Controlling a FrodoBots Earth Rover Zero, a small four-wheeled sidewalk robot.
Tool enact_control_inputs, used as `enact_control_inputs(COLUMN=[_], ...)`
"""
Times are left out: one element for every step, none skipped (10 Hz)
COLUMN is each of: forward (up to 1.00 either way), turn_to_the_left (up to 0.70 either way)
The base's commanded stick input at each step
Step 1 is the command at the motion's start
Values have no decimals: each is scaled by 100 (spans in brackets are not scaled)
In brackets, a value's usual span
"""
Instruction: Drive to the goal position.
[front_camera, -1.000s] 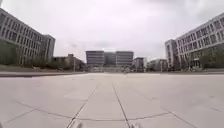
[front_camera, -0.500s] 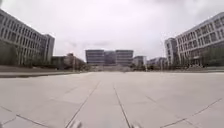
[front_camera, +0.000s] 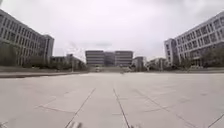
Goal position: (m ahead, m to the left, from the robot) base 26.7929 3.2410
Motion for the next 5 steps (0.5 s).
enact_control_inputs(forward=[70,70,70,70,70], turn_to_the_left=[0,0,0,0,0])
